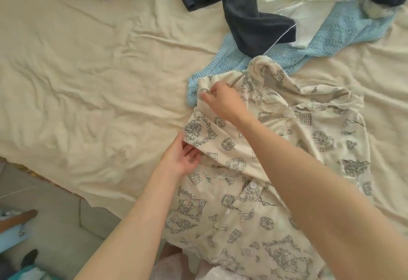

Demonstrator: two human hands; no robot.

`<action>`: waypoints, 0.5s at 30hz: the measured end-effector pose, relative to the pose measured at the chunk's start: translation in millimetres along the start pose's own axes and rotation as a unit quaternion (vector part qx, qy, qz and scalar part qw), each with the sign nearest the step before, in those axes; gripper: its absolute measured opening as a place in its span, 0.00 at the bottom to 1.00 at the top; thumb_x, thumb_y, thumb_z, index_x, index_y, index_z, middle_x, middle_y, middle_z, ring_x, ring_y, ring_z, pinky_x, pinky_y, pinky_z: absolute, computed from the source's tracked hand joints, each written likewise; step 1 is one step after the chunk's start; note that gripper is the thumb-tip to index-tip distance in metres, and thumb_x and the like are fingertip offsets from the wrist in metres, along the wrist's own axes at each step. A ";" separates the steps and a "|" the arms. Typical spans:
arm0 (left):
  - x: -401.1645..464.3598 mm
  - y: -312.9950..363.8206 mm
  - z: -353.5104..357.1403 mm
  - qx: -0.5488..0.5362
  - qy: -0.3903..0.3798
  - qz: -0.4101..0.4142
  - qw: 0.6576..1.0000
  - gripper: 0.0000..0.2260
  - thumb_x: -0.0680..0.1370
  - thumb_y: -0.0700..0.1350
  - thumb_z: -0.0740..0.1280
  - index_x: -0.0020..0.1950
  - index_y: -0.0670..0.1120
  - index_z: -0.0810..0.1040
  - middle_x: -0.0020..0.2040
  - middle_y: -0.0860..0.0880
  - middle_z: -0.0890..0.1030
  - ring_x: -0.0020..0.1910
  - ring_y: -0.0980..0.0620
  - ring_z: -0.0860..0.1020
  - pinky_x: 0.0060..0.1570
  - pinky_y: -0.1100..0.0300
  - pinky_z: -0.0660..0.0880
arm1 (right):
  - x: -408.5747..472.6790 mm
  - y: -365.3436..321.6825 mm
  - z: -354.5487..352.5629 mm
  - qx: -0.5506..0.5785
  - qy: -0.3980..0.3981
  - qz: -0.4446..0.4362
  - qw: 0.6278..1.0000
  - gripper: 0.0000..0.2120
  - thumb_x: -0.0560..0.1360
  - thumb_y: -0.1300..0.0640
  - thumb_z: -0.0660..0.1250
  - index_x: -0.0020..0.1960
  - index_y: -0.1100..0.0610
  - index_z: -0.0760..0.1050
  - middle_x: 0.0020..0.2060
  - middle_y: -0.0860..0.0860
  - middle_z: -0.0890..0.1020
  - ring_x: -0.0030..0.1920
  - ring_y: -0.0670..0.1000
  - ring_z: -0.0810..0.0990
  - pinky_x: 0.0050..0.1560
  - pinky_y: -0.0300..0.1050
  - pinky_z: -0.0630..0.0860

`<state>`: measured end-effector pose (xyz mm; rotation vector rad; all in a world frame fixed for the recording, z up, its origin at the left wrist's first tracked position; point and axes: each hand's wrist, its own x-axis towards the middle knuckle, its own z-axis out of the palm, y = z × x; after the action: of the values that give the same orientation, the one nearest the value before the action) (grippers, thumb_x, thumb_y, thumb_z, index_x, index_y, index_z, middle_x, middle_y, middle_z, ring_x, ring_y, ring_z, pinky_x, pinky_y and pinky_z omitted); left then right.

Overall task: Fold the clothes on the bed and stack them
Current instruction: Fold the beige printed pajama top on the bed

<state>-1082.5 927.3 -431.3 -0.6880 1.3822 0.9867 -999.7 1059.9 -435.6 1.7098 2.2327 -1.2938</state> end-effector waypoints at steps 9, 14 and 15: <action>-2.1 -12.1 -20.0 -0.152 -0.055 0.037 0.986 0.03 0.76 0.38 0.64 0.48 0.40 0.75 0.45 0.45 0.78 0.45 0.49 0.77 0.49 0.57 0.76 | 1.0 29.5 -22.8 0.291 0.040 0.168 0.941 0.07 0.71 0.59 0.64 0.45 0.63 0.76 0.35 0.54 0.72 0.35 0.50 0.70 0.34 0.44 0.65; -2.6 -15.2 -19.5 -0.069 -0.098 -0.030 0.992 0.09 0.74 0.42 0.65 0.51 0.39 0.77 0.42 0.44 0.81 0.40 0.47 0.81 0.44 0.48 0.80 | -3.5 37.7 -25.3 0.293 -0.007 0.197 0.936 0.18 0.73 0.39 0.65 0.51 0.53 0.75 0.44 0.47 0.72 0.42 0.45 0.71 0.48 0.44 0.67; -2.5 -12.0 -17.7 -0.050 -0.107 -0.049 0.992 0.11 0.74 0.45 0.66 0.52 0.40 0.77 0.41 0.44 0.82 0.41 0.46 0.81 0.48 0.47 0.79 | 1.6 35.0 -25.1 0.274 -0.023 0.184 0.944 0.20 0.71 0.34 0.63 0.50 0.50 0.75 0.44 0.43 0.73 0.42 0.42 0.72 0.49 0.41 0.68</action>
<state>-1080.1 905.9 -432.5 -0.6969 1.1090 1.0259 -961.0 1078.3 -440.2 2.0919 1.4917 -1.9320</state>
